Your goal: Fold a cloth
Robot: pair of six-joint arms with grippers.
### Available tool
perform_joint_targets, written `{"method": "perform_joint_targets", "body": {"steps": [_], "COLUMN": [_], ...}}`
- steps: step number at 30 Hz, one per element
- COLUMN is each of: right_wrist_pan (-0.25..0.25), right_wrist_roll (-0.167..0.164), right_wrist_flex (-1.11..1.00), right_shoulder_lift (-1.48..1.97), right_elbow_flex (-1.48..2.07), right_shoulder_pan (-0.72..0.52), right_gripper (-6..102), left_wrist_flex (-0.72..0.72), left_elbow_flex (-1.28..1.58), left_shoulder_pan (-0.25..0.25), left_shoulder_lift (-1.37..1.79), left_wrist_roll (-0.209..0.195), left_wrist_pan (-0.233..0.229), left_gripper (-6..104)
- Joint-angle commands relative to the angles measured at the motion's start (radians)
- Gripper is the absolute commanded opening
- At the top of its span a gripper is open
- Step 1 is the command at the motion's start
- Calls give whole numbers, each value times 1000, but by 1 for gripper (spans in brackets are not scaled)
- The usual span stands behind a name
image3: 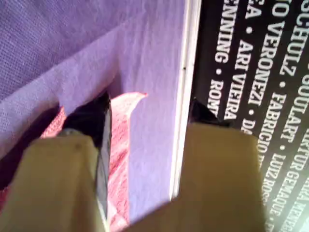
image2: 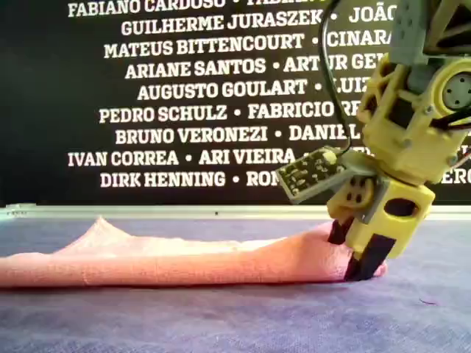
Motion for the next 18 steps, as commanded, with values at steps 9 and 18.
{"method": "perform_joint_targets", "body": {"steps": [9,18], "right_wrist_pan": [101,87], "right_wrist_roll": [0,17], "right_wrist_flex": [-57,-57], "right_shoulder_lift": [-135,-115], "right_elbow_flex": [-166,-166], "right_shoulder_pan": [-9,-14], "right_gripper": [92,56], "left_wrist_flex": [-25,-25], "left_elbow_flex": [-17,-17], "left_shoulder_pan": [26,26], "left_shoulder_lift": [15,15], "left_wrist_roll": [-5,-5], "left_wrist_pan": [-8,-8], "left_gripper": [58,57]}}
